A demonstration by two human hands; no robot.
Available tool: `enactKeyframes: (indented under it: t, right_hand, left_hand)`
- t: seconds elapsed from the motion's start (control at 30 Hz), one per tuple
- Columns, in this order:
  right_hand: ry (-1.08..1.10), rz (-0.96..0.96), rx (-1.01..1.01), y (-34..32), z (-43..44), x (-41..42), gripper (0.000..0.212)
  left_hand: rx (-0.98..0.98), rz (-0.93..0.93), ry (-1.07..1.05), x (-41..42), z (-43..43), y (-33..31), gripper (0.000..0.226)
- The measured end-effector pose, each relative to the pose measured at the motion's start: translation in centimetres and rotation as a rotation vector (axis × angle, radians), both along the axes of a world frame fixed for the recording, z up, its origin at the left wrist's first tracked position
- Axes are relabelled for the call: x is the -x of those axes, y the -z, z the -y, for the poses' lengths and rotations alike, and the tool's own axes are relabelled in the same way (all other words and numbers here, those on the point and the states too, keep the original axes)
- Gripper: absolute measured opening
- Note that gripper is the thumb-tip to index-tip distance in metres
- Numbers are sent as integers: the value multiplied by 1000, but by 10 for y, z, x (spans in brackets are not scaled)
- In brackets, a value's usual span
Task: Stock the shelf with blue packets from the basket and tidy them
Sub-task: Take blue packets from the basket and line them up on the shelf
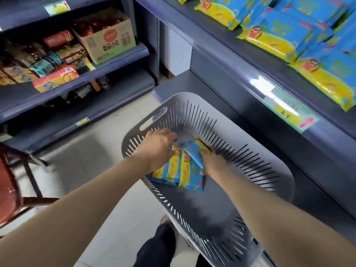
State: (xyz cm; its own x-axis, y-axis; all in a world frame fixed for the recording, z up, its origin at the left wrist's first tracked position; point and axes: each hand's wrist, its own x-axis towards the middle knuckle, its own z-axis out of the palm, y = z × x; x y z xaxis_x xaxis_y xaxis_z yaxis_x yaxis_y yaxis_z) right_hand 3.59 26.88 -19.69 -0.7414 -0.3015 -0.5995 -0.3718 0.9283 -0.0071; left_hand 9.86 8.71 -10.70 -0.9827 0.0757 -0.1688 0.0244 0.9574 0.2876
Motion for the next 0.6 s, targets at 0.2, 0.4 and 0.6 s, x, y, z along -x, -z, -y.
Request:
enactKeyframes:
  t: [0.2,0.4,0.6]
  right_hand:
    - [86,-72,46,4,1,4,37]
    - [83,-207,124,-38,-16,9,33]
    - [141,-148,127,-68,-28,-2,37]
  left_hand:
    - [-24,35,4,7,-10,8,33]
    - [15,188,-58,16,-29,20,31]
    - [-80,420,-426,22,-54,48,34]
